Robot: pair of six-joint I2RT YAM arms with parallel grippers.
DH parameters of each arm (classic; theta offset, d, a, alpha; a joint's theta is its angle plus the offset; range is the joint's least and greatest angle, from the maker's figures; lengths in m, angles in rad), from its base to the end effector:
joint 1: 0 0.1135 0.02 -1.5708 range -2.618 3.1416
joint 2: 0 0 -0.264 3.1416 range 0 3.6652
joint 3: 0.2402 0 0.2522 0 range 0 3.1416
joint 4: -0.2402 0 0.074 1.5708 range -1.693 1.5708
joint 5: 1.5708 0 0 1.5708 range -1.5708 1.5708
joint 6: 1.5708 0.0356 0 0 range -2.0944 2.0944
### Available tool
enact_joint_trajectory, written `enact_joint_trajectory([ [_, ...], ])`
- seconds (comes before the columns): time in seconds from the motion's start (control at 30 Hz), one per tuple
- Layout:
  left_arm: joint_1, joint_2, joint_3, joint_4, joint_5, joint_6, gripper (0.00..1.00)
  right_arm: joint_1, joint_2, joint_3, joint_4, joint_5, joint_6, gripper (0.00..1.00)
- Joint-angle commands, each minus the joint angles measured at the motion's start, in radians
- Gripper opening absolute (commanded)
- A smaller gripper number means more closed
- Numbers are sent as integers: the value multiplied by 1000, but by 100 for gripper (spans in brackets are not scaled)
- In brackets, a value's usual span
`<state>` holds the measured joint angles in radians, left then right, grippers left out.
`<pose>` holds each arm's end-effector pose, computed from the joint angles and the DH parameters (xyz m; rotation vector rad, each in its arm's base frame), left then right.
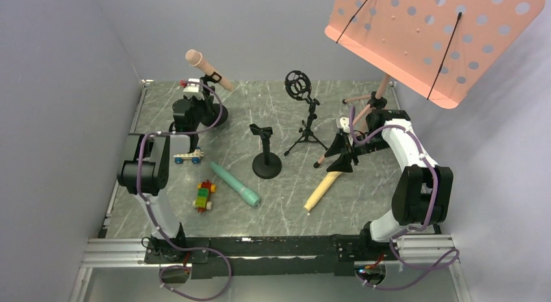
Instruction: Attach the microphones to the stand
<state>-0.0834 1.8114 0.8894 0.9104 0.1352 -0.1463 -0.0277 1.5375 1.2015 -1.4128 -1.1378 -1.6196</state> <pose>0.3862 -0.0371 0.2097 0.0562 1.5885 -0.2863 0.2473 0.0255 0.2657 -1.4715 1.6150 1.0906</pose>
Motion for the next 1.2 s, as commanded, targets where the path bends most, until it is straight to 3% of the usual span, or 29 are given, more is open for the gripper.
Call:
enact_joint_trajectory([
  [0.0,21,66,154,218,33,9,0,-5,-1,21,13,-26,-22,61],
  [0.27,34,178,218,163,93,15,0,-6,22,24,-3,-22,-38,61],
  [0.5,37,203,192,153,83,5,11,-5,25,24,-3,-22,-37,61],
  [0.7,37,181,161,159,81,7,40,-5,34,30,-24,-25,-55,62],
  [0.8,37,173,139,177,67,-8,63,-6,28,29,-21,-28,-52,62],
  [1.03,37,54,12,225,47,-47,85,-6,18,23,1,-20,-35,62],
  [1.17,37,-113,-99,123,-14,-84,93,-5,6,18,21,-11,-9,62],
])
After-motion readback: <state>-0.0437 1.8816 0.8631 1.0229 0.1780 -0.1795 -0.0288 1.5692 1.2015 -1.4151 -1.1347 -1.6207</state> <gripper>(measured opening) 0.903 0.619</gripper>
